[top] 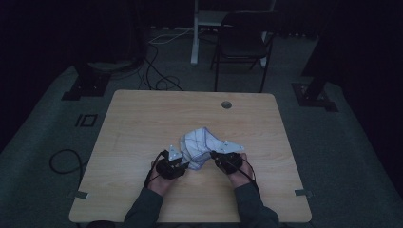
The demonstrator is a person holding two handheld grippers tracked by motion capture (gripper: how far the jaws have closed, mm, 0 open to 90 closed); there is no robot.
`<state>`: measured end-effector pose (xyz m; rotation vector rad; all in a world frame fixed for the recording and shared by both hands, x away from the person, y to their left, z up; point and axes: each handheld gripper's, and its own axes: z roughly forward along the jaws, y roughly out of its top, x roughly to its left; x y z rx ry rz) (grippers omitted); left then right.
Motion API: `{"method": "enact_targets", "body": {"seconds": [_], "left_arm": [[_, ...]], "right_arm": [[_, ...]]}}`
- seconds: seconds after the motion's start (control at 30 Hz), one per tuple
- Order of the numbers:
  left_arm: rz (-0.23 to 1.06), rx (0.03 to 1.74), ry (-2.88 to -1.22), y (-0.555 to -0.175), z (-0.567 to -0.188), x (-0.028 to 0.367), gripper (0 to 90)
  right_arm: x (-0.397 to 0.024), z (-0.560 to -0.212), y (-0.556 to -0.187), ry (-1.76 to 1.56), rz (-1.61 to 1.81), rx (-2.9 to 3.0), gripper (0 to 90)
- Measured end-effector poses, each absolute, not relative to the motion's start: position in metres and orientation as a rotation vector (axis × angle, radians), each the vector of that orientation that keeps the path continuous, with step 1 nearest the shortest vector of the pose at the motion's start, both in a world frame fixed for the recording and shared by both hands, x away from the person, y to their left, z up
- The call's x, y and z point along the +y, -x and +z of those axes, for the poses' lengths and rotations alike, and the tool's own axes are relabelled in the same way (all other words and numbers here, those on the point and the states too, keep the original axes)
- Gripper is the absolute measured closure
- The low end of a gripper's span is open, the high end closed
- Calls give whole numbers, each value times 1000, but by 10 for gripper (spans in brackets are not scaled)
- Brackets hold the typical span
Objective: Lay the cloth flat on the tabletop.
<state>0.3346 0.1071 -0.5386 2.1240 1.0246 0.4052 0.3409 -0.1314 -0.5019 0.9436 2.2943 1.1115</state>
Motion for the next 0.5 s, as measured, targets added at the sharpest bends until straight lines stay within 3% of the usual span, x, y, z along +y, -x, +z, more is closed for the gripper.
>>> {"method": "enact_targets", "body": {"seconds": [0.23,0.5], "left_arm": [[433,1030,-2152,-334,-539,107,649],[476,1056,-2175,-336,-537,115,842]], "right_arm": [[-138,-493,-344,-954,1107,2266,876],[-148,-492,-345,-987,1079,2233,876]]}}
